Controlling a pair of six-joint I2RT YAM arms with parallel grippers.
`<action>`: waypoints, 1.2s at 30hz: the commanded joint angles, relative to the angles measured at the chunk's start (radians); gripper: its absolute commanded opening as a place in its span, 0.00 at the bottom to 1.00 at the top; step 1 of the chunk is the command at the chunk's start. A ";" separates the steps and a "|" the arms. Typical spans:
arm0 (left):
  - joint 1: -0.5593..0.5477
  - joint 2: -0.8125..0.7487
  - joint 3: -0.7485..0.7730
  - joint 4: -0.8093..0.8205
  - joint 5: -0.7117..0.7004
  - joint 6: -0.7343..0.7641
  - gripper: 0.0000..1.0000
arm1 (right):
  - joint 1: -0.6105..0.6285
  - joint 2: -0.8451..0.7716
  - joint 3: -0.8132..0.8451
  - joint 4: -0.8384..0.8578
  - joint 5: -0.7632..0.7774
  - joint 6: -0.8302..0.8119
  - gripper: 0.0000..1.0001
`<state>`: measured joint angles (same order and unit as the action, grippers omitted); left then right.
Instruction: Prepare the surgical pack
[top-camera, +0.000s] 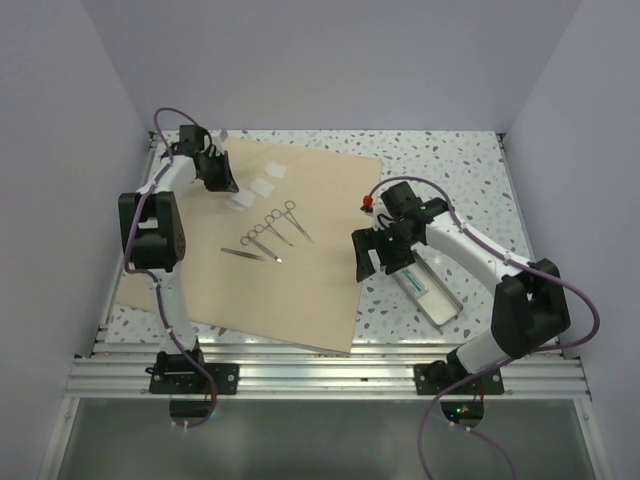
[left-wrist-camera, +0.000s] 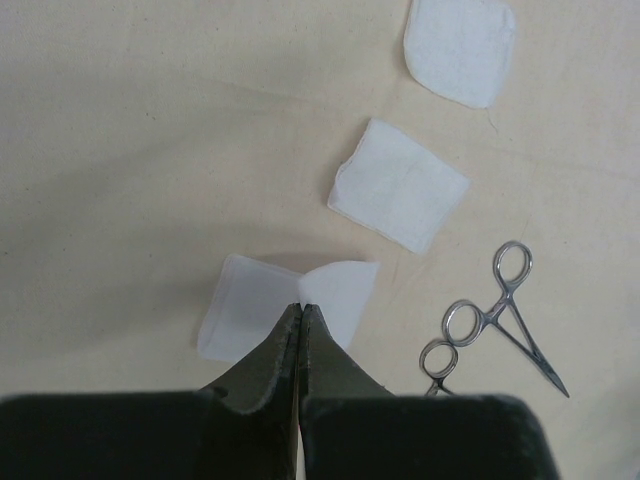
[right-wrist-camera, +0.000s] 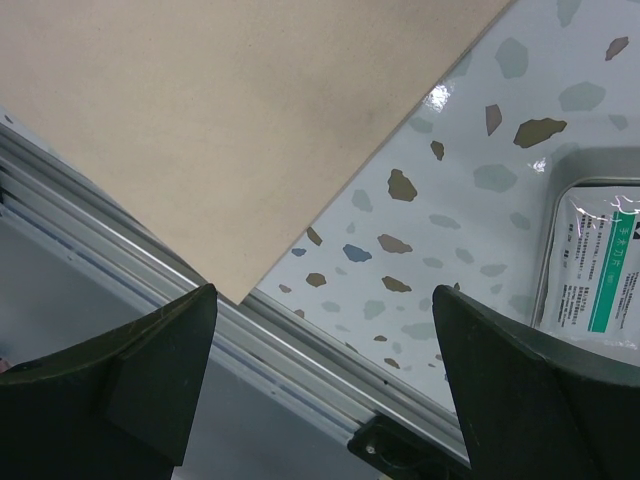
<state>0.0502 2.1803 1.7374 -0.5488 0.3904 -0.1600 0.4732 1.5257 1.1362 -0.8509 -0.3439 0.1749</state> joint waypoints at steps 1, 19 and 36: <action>0.007 -0.091 0.005 -0.022 0.036 0.022 0.00 | 0.004 -0.001 -0.001 0.015 -0.020 0.006 0.92; 0.016 -0.108 -0.036 -0.077 0.027 0.036 0.00 | 0.002 0.002 -0.003 0.007 -0.017 -0.002 0.92; 0.016 -0.011 0.020 -0.063 -0.016 0.051 0.00 | 0.002 0.001 -0.009 0.012 -0.017 0.000 0.92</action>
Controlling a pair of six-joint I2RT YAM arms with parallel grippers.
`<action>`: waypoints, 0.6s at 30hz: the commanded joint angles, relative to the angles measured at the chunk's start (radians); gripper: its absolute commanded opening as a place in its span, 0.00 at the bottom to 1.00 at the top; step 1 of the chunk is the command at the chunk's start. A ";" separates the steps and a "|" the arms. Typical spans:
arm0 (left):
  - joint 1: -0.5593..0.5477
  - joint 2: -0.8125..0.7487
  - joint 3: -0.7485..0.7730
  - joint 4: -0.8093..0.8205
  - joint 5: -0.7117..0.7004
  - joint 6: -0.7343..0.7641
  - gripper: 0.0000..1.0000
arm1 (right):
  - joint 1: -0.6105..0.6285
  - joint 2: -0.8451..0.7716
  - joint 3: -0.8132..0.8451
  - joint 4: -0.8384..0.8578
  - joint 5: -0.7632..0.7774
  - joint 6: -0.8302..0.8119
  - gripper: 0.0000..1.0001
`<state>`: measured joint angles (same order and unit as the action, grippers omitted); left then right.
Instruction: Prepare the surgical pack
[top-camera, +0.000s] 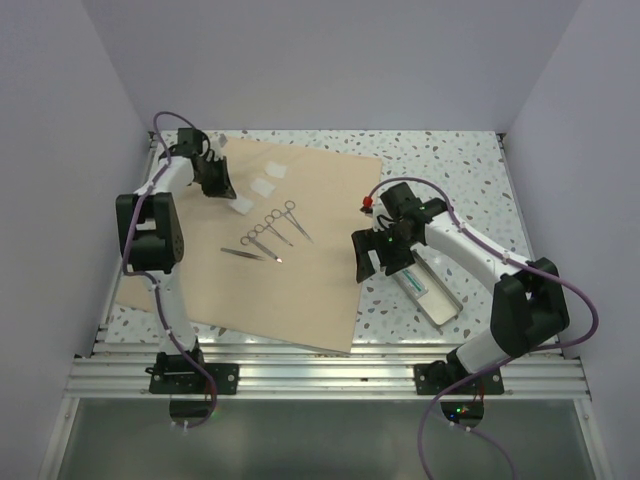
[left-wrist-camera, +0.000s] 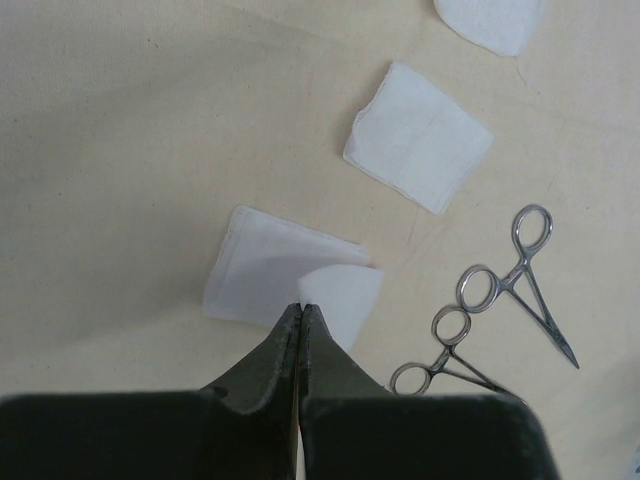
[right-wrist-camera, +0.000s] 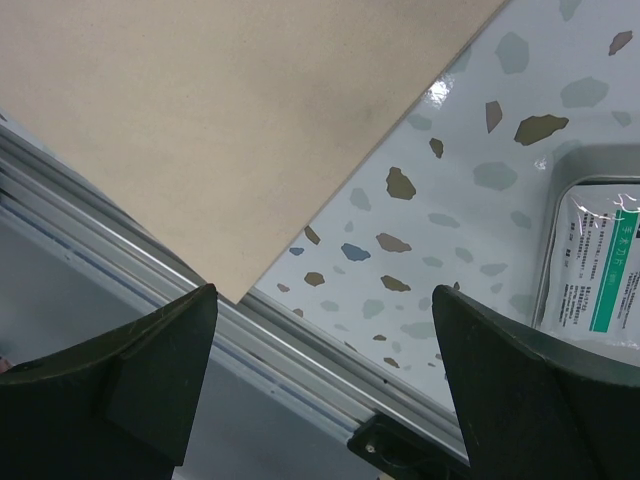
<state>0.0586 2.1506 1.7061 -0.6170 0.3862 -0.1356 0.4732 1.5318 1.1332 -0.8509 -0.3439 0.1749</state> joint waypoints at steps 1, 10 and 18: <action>0.009 0.022 0.061 0.005 -0.012 0.027 0.00 | 0.002 -0.002 -0.007 0.015 -0.017 0.001 0.92; 0.007 0.057 0.104 -0.004 -0.029 0.033 0.00 | 0.004 0.007 -0.006 0.016 -0.018 0.003 0.92; 0.009 0.083 0.121 -0.024 -0.030 0.044 0.00 | 0.002 0.005 -0.012 0.015 -0.020 0.005 0.92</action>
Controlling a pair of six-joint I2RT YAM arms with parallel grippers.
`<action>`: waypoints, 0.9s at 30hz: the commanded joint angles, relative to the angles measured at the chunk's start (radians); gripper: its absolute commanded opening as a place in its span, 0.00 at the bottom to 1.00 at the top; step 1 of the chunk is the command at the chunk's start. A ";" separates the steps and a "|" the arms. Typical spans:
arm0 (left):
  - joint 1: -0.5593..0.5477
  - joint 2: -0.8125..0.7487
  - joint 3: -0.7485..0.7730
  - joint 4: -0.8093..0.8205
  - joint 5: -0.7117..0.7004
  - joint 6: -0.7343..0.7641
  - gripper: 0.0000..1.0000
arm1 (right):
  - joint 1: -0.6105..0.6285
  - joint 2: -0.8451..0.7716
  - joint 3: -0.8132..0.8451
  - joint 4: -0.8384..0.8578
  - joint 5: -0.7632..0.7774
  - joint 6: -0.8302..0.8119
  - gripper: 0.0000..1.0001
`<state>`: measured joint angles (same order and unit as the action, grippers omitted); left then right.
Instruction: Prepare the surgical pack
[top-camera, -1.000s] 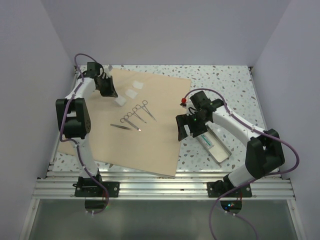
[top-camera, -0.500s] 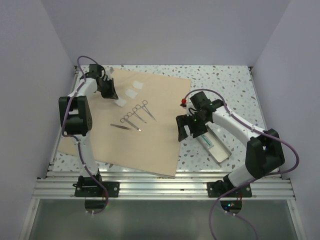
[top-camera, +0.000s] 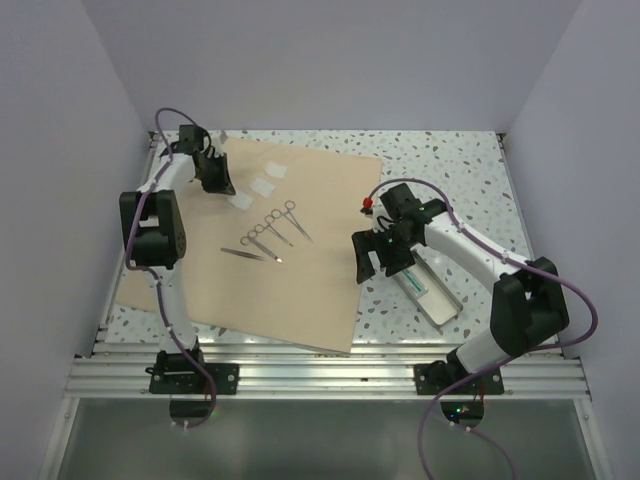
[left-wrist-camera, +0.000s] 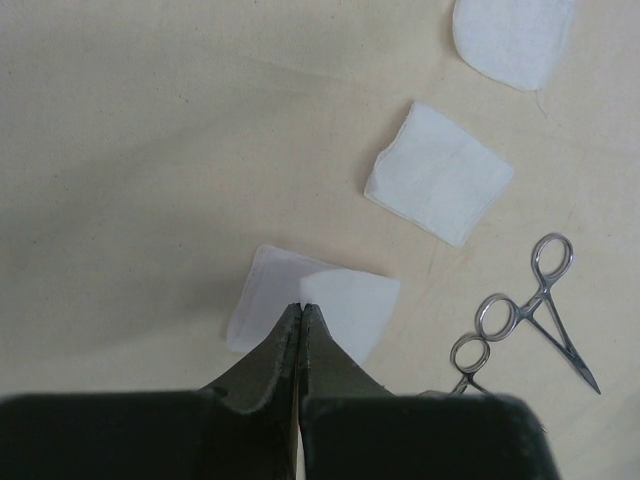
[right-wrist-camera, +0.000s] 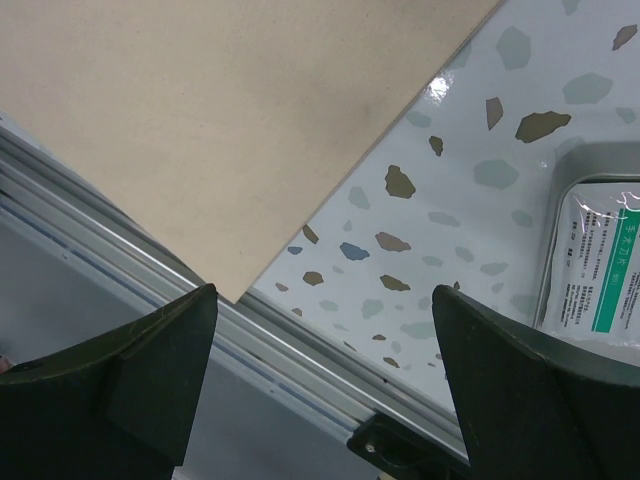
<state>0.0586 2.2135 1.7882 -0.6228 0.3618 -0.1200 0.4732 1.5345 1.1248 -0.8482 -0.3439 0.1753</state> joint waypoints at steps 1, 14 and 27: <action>0.007 0.021 0.037 -0.021 -0.009 0.028 0.00 | 0.004 0.001 -0.003 0.012 -0.020 0.006 0.92; 0.007 0.031 0.030 -0.025 -0.073 0.042 0.00 | 0.002 0.010 -0.005 0.018 -0.024 0.007 0.92; 0.007 0.057 0.073 -0.020 -0.080 0.036 0.00 | 0.004 0.021 -0.003 0.020 -0.032 0.009 0.92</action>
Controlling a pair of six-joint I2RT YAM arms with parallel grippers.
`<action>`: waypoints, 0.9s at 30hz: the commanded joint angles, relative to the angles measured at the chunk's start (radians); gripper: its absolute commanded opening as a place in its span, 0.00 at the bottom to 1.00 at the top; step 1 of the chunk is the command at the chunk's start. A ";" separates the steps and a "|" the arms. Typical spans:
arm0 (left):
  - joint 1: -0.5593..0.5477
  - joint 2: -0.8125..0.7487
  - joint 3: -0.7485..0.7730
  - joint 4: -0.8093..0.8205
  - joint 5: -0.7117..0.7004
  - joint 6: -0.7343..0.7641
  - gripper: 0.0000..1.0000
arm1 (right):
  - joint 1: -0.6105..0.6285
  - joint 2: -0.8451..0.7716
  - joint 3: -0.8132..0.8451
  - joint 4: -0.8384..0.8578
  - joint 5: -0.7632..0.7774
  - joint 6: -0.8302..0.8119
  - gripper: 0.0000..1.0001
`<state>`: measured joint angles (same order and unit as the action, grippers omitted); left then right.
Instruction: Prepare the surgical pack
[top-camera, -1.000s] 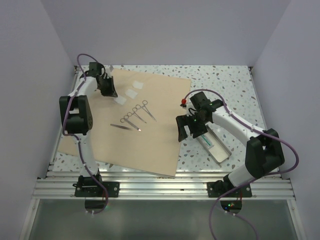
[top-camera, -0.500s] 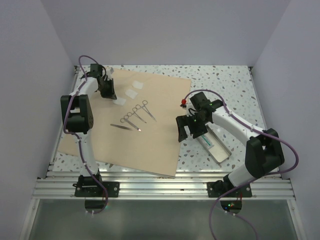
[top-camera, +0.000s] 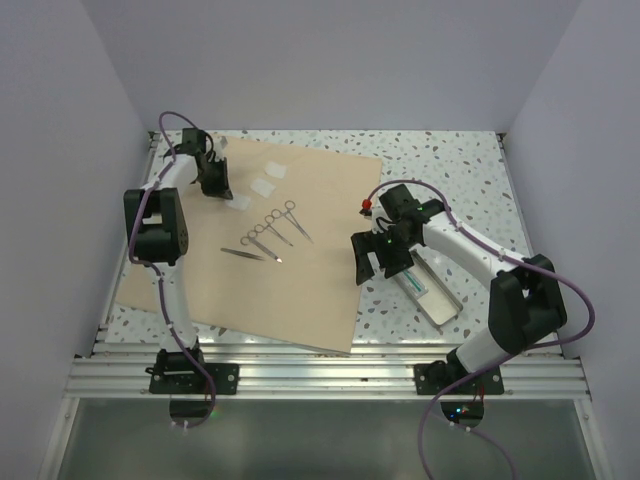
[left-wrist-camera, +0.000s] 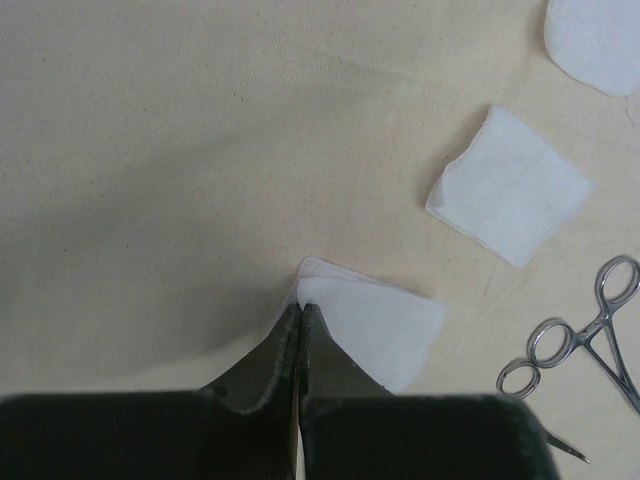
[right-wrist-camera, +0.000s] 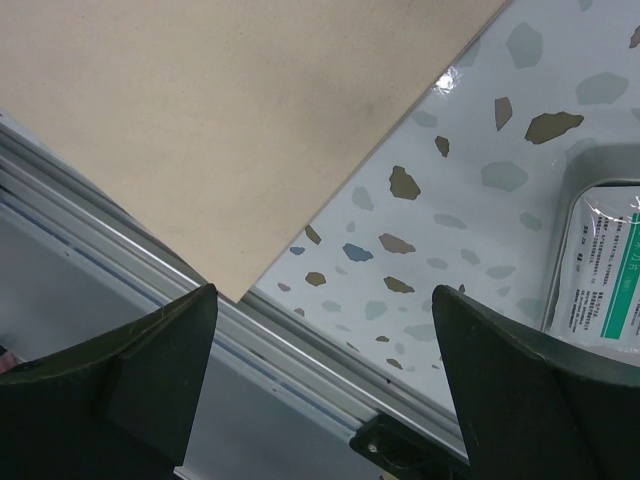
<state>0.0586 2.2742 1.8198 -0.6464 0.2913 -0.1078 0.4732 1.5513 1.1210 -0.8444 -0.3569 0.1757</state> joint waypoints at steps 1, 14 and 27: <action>0.007 -0.011 0.039 0.013 -0.011 0.023 0.00 | 0.002 0.004 0.000 0.018 -0.020 0.010 0.92; 0.009 -0.067 -0.017 0.043 -0.024 0.023 0.40 | 0.002 0.007 -0.003 0.018 -0.031 0.011 0.91; -0.011 -0.034 -0.097 0.059 -0.017 0.036 0.46 | 0.004 0.021 -0.004 0.025 -0.033 0.011 0.91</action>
<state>0.0559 2.2574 1.7855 -0.6117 0.2802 -0.0933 0.4732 1.5658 1.1206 -0.8429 -0.3599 0.1799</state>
